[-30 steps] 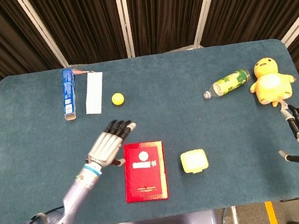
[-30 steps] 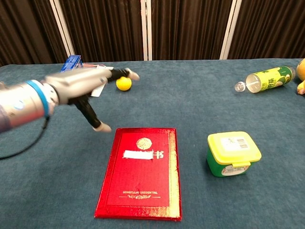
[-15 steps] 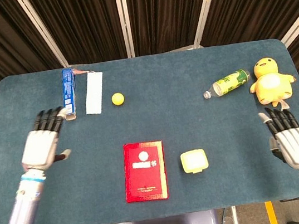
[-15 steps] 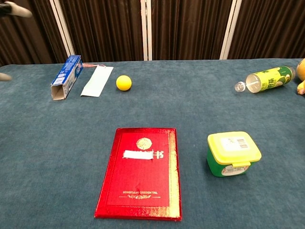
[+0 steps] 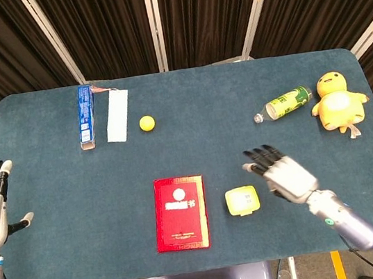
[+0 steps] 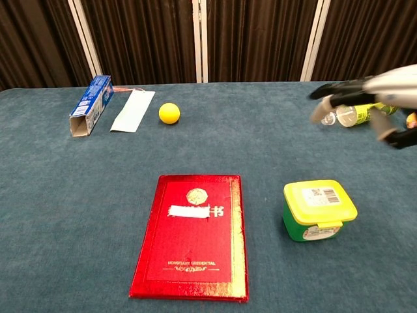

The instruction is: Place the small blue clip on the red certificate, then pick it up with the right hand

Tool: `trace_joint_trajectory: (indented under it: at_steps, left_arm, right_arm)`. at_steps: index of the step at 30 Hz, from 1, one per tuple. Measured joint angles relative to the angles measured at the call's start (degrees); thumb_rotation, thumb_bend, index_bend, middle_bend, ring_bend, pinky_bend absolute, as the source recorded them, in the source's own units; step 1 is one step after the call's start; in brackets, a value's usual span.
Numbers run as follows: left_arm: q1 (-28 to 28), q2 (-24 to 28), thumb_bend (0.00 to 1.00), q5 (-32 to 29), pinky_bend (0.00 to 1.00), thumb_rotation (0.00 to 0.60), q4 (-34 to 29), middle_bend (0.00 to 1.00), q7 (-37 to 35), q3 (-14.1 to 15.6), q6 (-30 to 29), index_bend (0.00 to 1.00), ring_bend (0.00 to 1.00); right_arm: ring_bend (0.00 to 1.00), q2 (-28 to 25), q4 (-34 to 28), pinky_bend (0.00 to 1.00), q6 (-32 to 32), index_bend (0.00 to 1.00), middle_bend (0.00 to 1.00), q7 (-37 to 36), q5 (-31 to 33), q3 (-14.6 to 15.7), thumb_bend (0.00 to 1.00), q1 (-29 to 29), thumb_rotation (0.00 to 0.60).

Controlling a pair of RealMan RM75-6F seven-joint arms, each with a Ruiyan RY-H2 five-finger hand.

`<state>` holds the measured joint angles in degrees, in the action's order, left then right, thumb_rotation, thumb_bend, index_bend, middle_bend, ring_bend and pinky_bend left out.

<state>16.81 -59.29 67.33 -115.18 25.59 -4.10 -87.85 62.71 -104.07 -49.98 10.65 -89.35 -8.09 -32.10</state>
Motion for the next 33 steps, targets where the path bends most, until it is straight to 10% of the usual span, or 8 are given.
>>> trace_joint_trajectory:
  at_steps: [17, 33]
  left_arm:
    - [-0.57, 1.75, 0.0, -0.3, 0.0, 0.6, 2.91, 0.0, -6.94, -1.13, 4.76, 0.0, 0.0]
    - [-0.9, 2.41, 0.0, 0.3, 0.0, 0.6, 3.05, 0.0, -9.03, -1.67, 6.79, 0.0, 0.0]
  right_arm:
    - [0.0, 20.44, 6.01, 0.0, 13.01, 0.31, 0.0, 19.1, 18.52, -3.98, 1.0, -17.48, 0.6]
    - [0.0, 28.88, 11.1, 0.0, 8.63, 0.32, 0.0, 28.87, 26.97, 1.54, 1.0, -21.62, 0.6]
